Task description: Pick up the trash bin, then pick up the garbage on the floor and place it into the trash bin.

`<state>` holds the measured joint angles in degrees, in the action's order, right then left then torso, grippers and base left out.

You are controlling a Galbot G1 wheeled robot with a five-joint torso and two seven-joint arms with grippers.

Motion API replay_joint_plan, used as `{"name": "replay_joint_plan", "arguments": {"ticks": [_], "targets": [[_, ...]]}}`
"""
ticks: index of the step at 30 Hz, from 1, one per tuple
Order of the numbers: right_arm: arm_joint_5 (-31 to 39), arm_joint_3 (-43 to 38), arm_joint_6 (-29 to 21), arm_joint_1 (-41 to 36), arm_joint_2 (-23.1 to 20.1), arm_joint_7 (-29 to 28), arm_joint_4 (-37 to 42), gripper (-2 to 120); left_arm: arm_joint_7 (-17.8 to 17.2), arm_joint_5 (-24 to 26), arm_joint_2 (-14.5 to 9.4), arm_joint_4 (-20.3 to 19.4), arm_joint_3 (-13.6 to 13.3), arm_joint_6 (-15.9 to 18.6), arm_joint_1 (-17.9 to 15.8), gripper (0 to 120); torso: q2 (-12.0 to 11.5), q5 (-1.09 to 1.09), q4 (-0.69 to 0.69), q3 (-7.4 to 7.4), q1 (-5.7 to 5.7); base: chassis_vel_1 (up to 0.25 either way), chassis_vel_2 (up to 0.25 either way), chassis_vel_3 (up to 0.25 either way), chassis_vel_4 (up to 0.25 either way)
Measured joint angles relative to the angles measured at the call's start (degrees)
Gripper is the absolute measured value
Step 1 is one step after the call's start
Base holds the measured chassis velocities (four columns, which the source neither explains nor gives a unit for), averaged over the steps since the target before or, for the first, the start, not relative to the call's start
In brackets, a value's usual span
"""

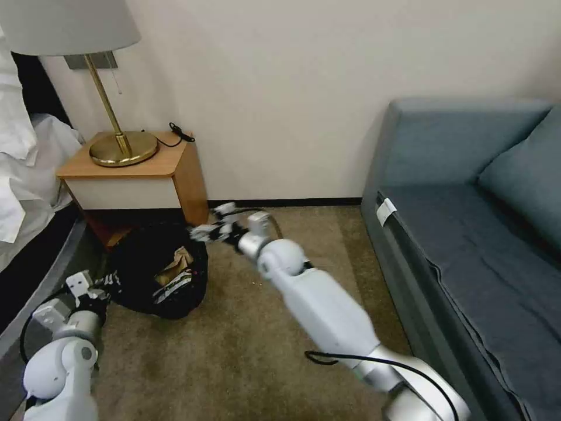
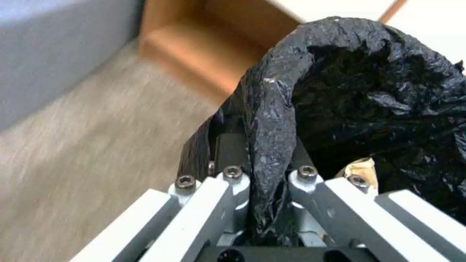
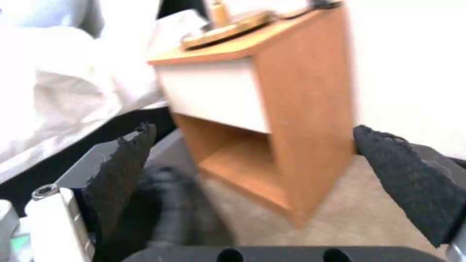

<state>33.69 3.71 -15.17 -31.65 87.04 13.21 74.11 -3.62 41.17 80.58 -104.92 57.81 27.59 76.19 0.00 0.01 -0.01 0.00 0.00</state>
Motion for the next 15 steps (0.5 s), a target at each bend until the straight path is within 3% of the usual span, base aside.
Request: {"name": "replay_joint_plan", "arguments": {"ticks": [1, 6, 15], "targets": [[0.1, -1.1, 0.0, -0.5, -1.1, 0.3, 0.4, 100, -2.2, 2.2, 0.1, -0.9, 0.4, 1.0, 1.1, 4, 0.0, 0.01, 0.00, 0.00, 0.00, 0.000, 0.000, 0.000, 0.000], [-0.1, -3.6, 0.0, -2.5, -3.6, 1.6, 1.5, 100, -6.0, 4.9, 0.2, -2.0, 1.4, 2.0, 3.7, 4, 0.0, 0.00, 0.01, 0.00, 0.00, 0.000, 0.000, 0.000, 0.000], [-0.5, -5.5, 0.1, -5.1, -4.2, 2.2, 3.2, 100, -8.2, 4.7, -0.8, -0.9, 1.7, 2.9, 3.3, 5, 0.0, -0.01, 0.01, 0.00, 0.00, 0.000, 0.000, 0.000, 0.000]]}}
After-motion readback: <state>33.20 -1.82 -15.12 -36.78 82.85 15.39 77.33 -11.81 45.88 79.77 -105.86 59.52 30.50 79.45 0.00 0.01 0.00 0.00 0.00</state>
